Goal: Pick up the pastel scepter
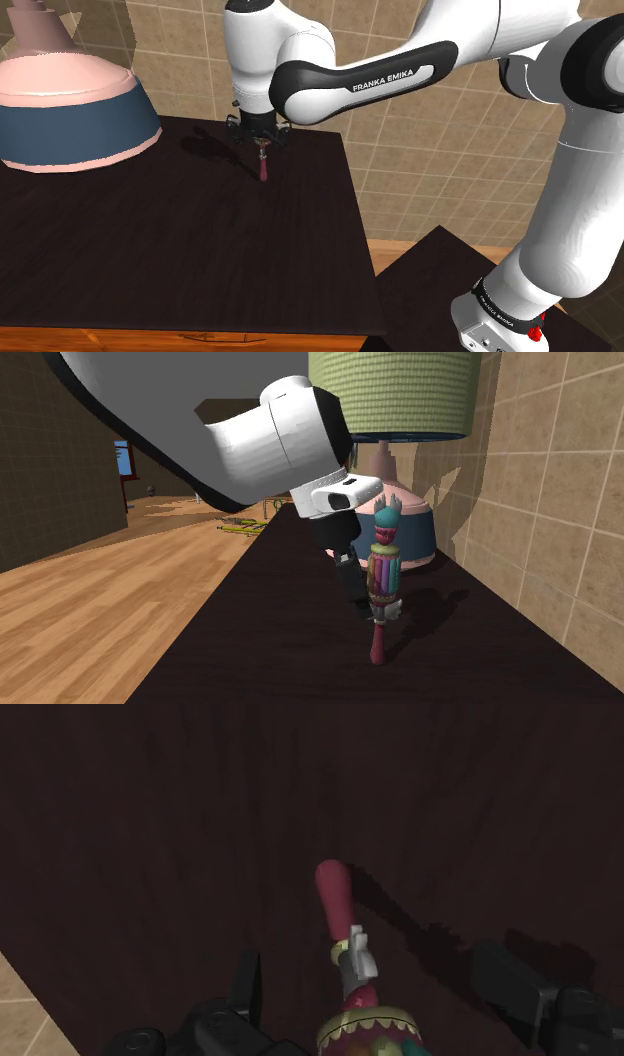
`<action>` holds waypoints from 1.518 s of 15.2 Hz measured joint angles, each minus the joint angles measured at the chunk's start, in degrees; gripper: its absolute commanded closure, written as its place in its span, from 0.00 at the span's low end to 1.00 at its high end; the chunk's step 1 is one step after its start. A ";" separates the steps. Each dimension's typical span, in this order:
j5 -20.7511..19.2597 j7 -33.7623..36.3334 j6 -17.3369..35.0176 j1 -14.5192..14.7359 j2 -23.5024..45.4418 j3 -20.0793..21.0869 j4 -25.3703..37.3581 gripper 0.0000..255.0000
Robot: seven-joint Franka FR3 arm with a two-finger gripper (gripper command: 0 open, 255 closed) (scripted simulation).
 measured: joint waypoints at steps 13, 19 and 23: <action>0.07 -0.10 -0.25 0.04 -0.02 0.03 0.27 1.00; 1.21 -1.91 -3.50 0.14 -0.74 0.46 3.42 1.00; 1.97 -3.16 -6.28 0.41 -1.25 0.79 6.12 1.00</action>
